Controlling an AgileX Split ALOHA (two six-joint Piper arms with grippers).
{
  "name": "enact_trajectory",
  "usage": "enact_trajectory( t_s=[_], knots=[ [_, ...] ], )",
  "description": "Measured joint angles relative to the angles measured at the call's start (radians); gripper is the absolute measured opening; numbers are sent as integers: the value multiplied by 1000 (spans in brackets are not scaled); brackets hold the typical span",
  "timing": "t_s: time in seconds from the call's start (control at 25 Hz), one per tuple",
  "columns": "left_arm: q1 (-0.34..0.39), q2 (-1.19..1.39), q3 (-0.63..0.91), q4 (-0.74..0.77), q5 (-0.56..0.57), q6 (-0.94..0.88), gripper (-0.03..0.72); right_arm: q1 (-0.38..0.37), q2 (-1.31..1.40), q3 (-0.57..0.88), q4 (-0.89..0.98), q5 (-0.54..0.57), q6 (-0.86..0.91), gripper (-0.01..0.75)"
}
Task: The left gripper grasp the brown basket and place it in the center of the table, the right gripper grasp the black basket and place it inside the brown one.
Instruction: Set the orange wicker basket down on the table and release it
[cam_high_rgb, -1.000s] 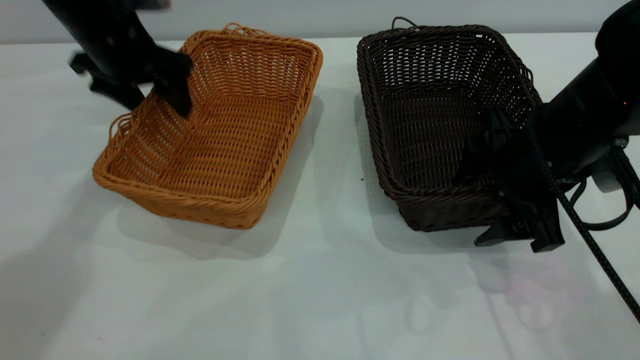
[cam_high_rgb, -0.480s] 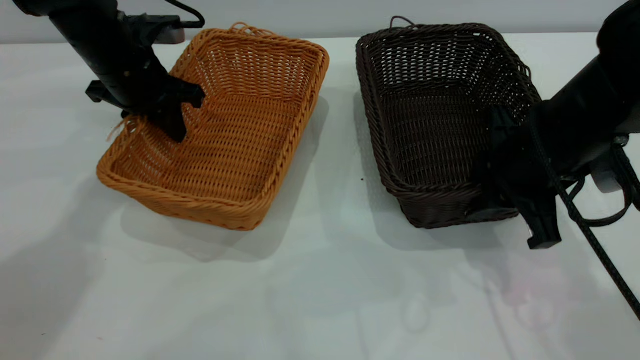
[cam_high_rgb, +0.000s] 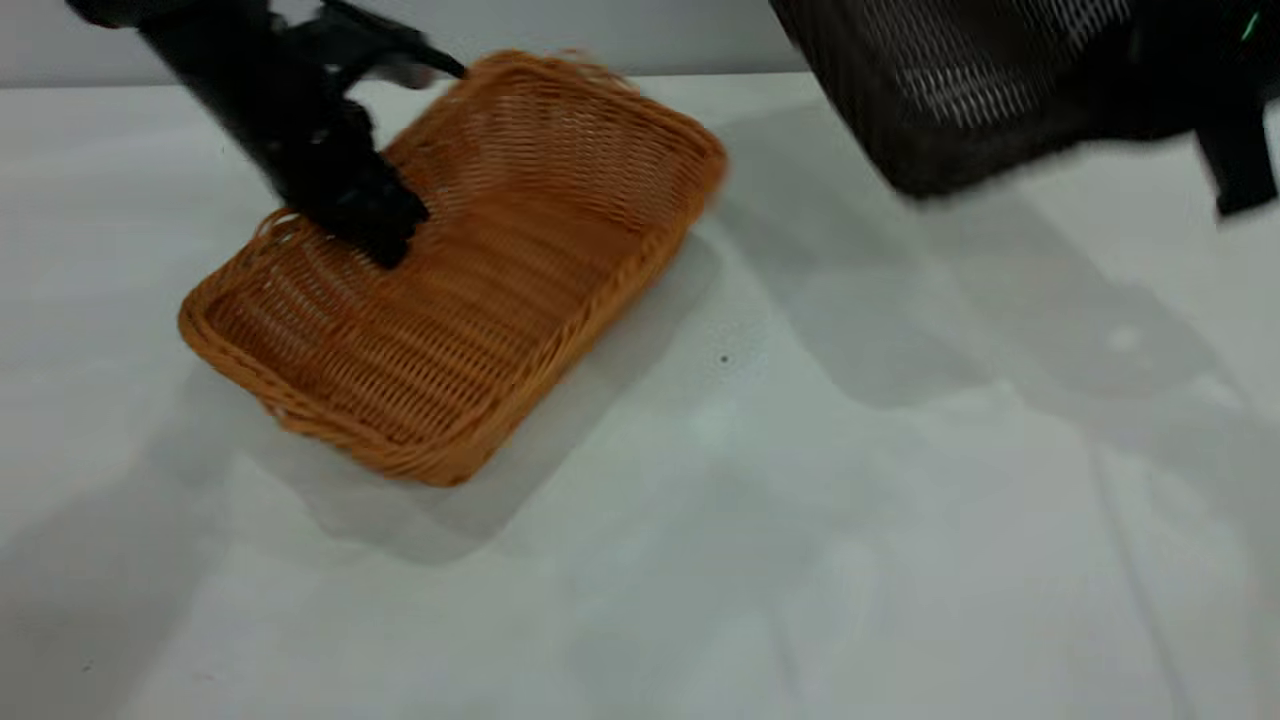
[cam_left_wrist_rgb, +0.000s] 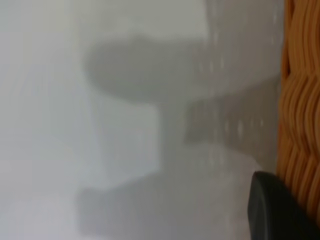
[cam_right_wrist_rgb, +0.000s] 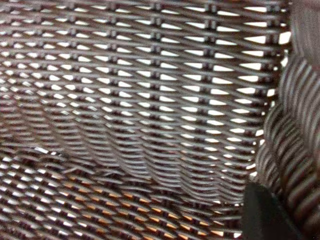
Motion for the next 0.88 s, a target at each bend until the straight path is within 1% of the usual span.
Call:
enact_trajectory(
  t_s=[0.08,0.12,0.28,0.4,0.52,0.76,0.88],
  knots=[
    [-45,-1,0,-12,-48,162,79,-51,-1,-66,-120,147,9,88],
    [-73,-2,0,-13,-74,237,79,-66,-1,-90,-187,202,17,88],
    [-175,-5,0,-12,-120,471,79,-104,-1,-185,-374,339,60,88],
    [-223,-7,0,-7,-124,572,79,-114,-1,-247,-416,374,68,88],
    [-246,-7,0,0,-126,607,79,-115,-1,-280,-427,388,73,88],
    [-255,-8,0,8,-127,616,82,-131,-1,-282,-440,406,75,88],
    [-255,-9,0,5,-132,601,113,-154,-1,-282,-429,412,75,88]
  ],
)
